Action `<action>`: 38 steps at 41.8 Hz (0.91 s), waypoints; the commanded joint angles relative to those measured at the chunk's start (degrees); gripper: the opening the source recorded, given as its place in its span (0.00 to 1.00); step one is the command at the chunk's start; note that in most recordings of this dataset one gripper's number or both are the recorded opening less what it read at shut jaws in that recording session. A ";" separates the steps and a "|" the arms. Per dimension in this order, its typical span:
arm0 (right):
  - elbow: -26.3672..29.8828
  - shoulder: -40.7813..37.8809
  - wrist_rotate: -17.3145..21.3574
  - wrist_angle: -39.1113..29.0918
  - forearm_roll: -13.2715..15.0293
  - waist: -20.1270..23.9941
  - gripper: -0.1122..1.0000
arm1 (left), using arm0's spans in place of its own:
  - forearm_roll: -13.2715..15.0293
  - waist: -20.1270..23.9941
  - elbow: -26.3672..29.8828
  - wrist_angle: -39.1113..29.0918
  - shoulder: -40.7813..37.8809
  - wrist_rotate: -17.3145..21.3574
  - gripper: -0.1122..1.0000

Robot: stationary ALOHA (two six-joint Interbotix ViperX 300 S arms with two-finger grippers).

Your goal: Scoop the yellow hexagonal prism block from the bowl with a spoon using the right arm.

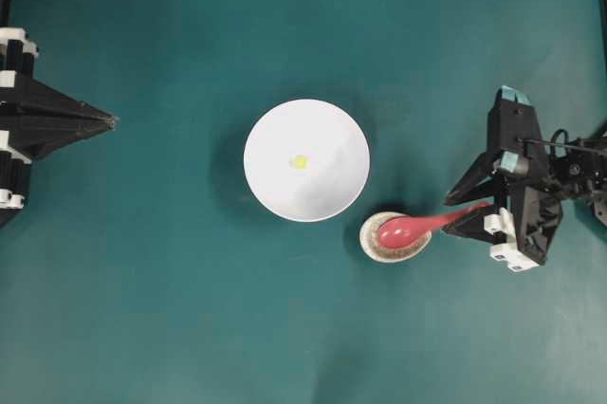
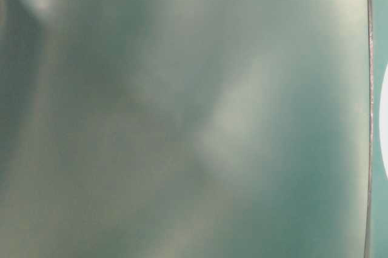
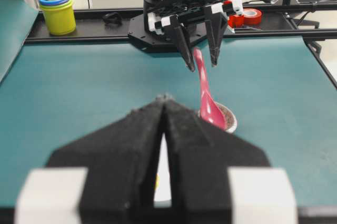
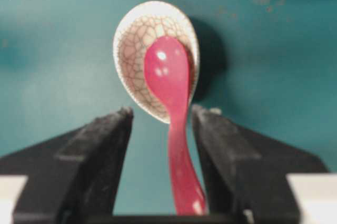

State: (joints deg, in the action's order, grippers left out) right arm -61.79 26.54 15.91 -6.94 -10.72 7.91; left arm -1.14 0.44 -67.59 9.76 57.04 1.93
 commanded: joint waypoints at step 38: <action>-8.00 -2.20 -0.88 31.73 10.72 -0.79 0.58 | -0.18 0.09 0.70 0.70 -0.53 0.18 0.10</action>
State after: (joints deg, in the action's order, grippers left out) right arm -69.43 24.70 15.29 21.80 -0.09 7.12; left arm -1.14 0.44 -67.59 10.02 57.04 1.93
